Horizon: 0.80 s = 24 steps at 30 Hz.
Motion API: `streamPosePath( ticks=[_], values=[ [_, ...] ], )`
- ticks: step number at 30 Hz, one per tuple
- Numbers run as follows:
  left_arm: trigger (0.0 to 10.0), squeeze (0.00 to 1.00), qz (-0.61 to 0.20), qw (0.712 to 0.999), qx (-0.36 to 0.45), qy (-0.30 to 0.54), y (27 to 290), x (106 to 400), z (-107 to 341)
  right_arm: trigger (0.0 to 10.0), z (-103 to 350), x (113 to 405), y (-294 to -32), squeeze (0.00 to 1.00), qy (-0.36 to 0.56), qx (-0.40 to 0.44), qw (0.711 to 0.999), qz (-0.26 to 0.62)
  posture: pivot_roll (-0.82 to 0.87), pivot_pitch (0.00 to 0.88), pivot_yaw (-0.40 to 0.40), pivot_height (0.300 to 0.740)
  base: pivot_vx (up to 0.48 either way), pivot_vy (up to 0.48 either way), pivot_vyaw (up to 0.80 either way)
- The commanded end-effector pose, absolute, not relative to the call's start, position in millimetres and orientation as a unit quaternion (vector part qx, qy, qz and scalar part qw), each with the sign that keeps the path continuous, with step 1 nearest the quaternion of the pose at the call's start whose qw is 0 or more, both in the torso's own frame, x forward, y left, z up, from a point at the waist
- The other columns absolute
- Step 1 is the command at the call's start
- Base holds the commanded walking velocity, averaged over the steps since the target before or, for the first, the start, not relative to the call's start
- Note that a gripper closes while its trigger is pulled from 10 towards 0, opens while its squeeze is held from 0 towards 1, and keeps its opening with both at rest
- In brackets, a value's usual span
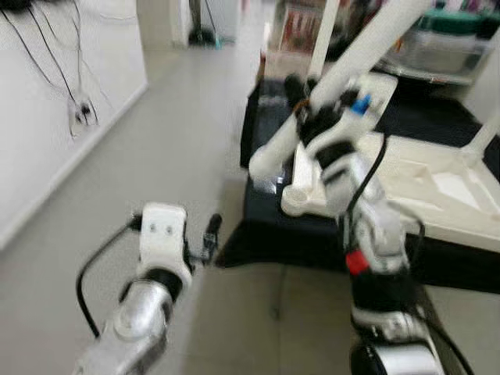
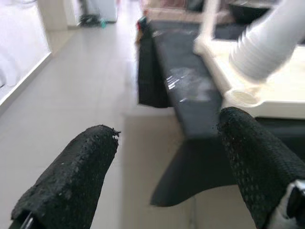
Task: Building children table
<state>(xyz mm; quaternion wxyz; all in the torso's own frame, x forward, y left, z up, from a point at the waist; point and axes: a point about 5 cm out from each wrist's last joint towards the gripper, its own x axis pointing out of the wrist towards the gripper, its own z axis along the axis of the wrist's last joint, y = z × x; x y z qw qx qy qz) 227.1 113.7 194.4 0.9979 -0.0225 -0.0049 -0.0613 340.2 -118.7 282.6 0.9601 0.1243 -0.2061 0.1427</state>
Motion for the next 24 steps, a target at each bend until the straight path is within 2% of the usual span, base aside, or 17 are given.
streamPosePath(
  ticks=[1, 7, 11, 18, 24],
  values=[
    [10.0, 0.00, -0.048, 0.999, -0.022, -0.014, 115.9, 230.1, 198.8, 10.0, 281.9, 340.2, -120.0, 0.00, -0.203, 0.110, 0.964, 0.135, 0.11, 0.081, -0.095, 0.740, 0.000, 0.000, -0.80],
    [10.0, 0.00, -0.026, 0.998, -0.010, -0.050, 119.3, 235.1, 213.5, 10.0, 278.3, 340.2, -121.2, 0.00, -0.200, 0.099, 0.966, 0.133, 0.11, 0.081, -0.094, 0.740, 0.000, 0.000, -0.80],
    [10.0, 0.00, -0.001, 0.996, -0.006, -0.085, 126.4, 239.8, 228.1, 10.0, 278.6, 339.2, -118.6, 0.00, -0.205, 0.089, 0.965, 0.139, 0.11, 0.085, -0.096, 0.740, 0.000, 0.000, 0.00],
    [10.0, 0.00, 0.011, 0.995, 0.000, -0.098, 130.9, 241.6, 234.0, 10.0, 276.9, 339.4, -115.7, 0.00, -0.199, 0.088, 0.965, 0.147, 0.11, 0.086, -0.096, 0.740, 0.000, 0.000, 0.00],
    [10.0, 0.00, 0.018, 0.995, 0.007, -0.100, 133.9, 241.9, 235.7, 10.0, 273.7, 338.4, -109.1, 0.00, -0.193, 0.082, 0.965, 0.160, 0.11, 0.091, -0.098, 0.740, 0.286, 0.000, 0.00]
  ],
)
